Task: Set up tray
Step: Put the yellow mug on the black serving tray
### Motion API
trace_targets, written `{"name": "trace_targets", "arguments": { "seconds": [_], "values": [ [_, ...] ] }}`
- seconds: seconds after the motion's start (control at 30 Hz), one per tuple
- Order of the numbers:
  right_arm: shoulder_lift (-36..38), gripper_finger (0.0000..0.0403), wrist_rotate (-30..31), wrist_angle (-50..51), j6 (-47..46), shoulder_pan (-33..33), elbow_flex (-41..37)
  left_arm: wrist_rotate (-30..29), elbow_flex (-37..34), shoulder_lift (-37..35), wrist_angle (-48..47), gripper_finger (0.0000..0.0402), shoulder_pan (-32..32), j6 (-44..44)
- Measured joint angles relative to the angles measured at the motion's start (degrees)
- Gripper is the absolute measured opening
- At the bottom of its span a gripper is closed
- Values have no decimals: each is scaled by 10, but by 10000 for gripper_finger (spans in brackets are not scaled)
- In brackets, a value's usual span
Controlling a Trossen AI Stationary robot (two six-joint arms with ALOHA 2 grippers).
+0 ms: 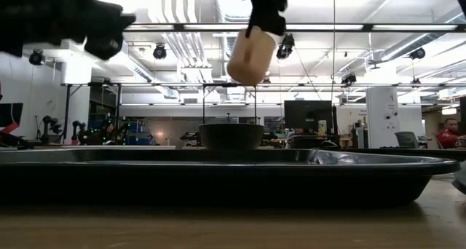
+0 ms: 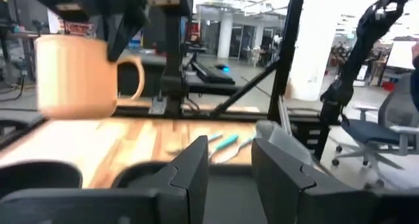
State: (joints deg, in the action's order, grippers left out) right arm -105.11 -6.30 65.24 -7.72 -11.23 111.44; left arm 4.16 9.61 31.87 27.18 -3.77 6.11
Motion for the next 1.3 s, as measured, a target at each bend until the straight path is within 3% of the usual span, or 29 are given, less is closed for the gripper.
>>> {"name": "trace_targets", "arguments": {
  "seconds": [0.17,0.4,0.53,0.7,1.0,1.3],
  "values": [
    [-49,8,26,42,18,14,110,-6,97,60,-104,99,0,-40],
    [-126,8,104,120,45,36,226,-101,196,209,-187,99,0,-91],
    [-140,8,140,122,54,50,232,-155,226,281,-188,99,0,-138],
    [-145,8,140,116,54,53,233,-122,263,343,-190,117,-1,-192],
    [-145,8,140,100,52,56,233,-128,315,370,-188,200,3,-201],
    [-145,8,142,81,53,69,233,-225,327,368,-180,209,4,-200]
  ]
}}
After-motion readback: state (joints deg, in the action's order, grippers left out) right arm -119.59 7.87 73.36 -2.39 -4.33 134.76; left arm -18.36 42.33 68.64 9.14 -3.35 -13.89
